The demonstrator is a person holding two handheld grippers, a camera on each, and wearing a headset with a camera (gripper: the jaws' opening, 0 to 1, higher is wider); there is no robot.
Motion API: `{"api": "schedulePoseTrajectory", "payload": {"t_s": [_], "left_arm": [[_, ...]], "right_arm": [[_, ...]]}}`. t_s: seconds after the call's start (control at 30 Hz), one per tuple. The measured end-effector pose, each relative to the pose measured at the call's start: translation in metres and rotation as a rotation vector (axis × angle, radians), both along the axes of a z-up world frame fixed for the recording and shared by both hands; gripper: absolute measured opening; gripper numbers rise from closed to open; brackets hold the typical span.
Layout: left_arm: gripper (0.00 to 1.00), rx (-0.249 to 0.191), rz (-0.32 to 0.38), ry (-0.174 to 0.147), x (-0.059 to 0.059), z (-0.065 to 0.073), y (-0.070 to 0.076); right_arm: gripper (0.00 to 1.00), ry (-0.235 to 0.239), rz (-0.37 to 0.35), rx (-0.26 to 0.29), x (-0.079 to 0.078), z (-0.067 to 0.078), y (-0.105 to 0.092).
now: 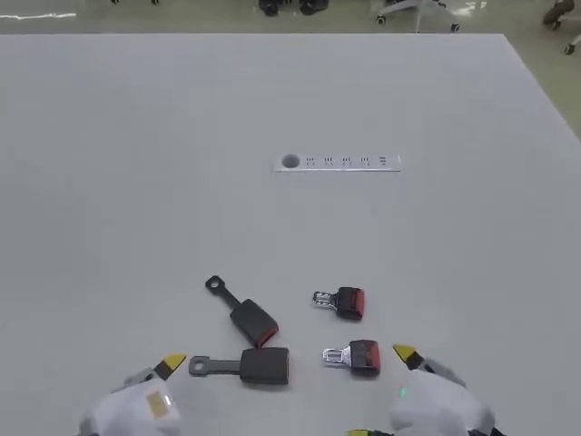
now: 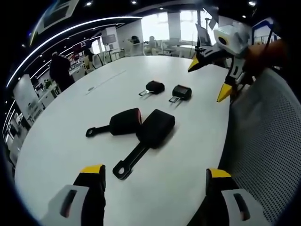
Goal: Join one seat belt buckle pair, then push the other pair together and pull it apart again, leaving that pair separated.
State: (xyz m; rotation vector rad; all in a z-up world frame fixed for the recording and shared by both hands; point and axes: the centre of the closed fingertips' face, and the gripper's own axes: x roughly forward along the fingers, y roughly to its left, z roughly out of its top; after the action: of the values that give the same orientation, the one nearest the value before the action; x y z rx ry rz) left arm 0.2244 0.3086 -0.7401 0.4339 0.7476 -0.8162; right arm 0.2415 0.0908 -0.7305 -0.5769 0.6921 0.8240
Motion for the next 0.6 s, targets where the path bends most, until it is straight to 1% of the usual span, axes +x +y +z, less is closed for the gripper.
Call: {"api": "schedulePoseTrajectory", "payload": {"t_s": [0.07, 0.13, 0.17, 0.23, 0.3, 0.37, 0.43, 0.47, 0.5, 0.57, 0.6], "left_arm": [[0.88, -0.007, -0.003, 0.003, 0.0, 0.0, -0.001], [0.86, 0.002, -0.016, 0.005, 0.001, 0.0, -0.002], [0.86, 0.008, -0.026, 0.008, 0.002, 0.0, -0.003], [0.85, 0.019, -0.048, 0.011, 0.005, -0.003, -0.005], [0.84, 0.045, -0.083, 0.005, 0.009, -0.004, -0.007], [0.8, 0.065, -0.101, -0.002, 0.016, -0.004, -0.01], [0.76, 0.07, -0.115, 0.004, 0.021, -0.005, -0.012], [0.76, 0.072, -0.12, 0.005, 0.024, -0.005, -0.013], [0.75, 0.067, -0.126, 0.013, 0.026, -0.005, -0.017], [0.75, 0.066, -0.139, 0.023, 0.03, -0.007, -0.021], [0.74, 0.07, -0.148, 0.026, 0.031, -0.009, -0.022]], "right_arm": [[0.77, 0.004, 0.012, 0.004, 0.001, -0.001, -0.001], [0.74, 0.006, 0.023, 0.004, 0.002, -0.003, -0.002], [0.72, 0.007, 0.026, 0.004, 0.003, -0.001, -0.002], [0.68, 0.008, 0.036, 0.01, 0.006, -0.002, -0.002], [0.67, 0.001, 0.051, -0.001, 0.009, -0.003, -0.002], [0.67, -0.001, 0.061, -0.008, 0.014, -0.005, -0.003], [0.66, -0.001, 0.071, -0.017, 0.018, -0.004, -0.004], [0.66, -0.003, 0.074, -0.022, 0.02, -0.006, -0.005], [0.65, -0.002, 0.079, -0.029, 0.023, -0.008, -0.007], [0.64, -0.003, 0.087, -0.036, 0.025, -0.009, -0.007], [0.64, -0.003, 0.092, -0.045, 0.028, -0.012, -0.009]]}}
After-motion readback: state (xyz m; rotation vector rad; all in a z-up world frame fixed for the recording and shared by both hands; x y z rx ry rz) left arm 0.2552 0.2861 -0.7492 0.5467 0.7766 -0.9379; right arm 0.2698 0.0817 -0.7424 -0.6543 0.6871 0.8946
